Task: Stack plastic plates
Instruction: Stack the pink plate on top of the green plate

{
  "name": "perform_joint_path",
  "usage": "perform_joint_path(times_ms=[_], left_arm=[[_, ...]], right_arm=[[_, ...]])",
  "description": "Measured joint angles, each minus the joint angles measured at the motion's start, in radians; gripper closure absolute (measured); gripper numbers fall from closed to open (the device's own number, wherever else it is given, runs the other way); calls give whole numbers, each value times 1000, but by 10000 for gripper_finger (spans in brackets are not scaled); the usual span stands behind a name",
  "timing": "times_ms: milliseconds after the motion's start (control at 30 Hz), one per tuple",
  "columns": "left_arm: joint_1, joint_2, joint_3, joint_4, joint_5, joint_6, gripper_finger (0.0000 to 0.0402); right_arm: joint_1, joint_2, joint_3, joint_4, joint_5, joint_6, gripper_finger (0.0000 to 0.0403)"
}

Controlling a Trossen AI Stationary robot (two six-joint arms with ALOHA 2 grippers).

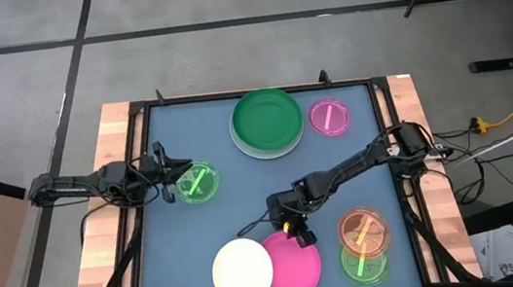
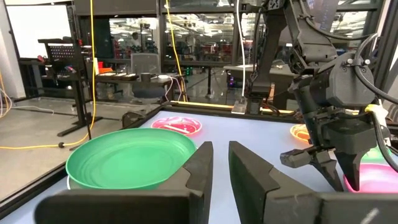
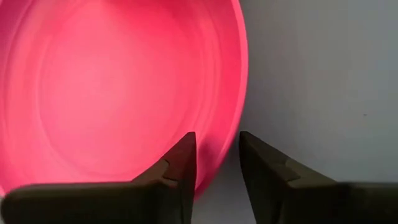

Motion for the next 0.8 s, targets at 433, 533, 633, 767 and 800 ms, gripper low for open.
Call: perform_joint_path(times_ms=[433,533,633,767,800], left_arm=[[0,0,0,0,0,0,356],[0,0,0,0,0,0,356],[0,0,0,0,0,0,356],[0,0,0,0,0,0,356],[0,0,0,0,0,0,356]], right_arm=[[-20,0,0,-14,-9,4,375],[-26,-1,0,-16,-15,5,393],[-33,-1,0,-20,-36,4,399],[-41,-1,0,-20,-50,4,399],[-46,-1,0,-20,-52,2,400]])
